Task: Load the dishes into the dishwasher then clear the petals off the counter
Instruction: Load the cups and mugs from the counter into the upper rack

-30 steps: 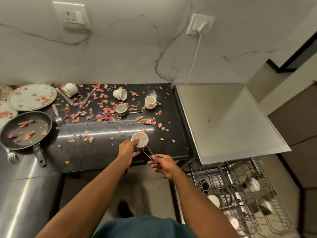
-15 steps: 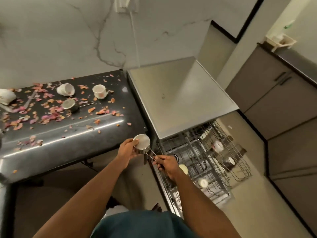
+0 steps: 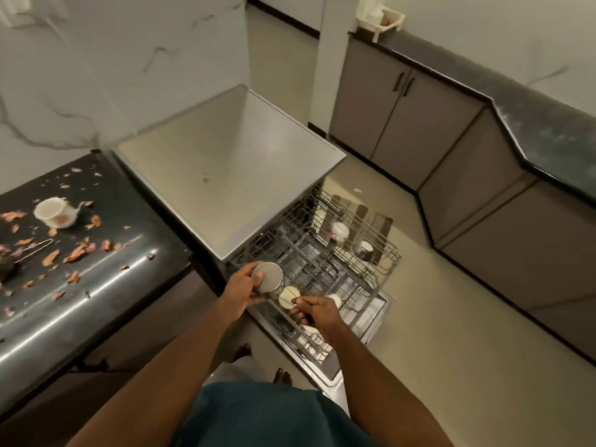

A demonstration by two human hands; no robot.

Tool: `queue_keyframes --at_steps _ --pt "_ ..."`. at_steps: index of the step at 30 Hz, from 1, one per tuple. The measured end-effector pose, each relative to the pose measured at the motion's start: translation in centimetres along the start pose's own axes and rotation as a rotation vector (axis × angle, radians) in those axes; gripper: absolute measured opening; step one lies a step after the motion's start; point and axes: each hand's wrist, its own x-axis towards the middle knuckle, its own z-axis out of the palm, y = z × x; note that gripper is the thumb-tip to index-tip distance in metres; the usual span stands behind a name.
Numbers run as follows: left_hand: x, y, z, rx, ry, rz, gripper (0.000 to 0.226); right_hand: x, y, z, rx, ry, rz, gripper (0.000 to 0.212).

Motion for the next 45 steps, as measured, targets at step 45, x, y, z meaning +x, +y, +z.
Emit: queue_keyframes --at_steps 45 --pt "34.0 3.0 13.6 1.251 -0.231 0.061 0.083 29.3 1.9 -7.7 0.453 0.748 0.269 0.024"
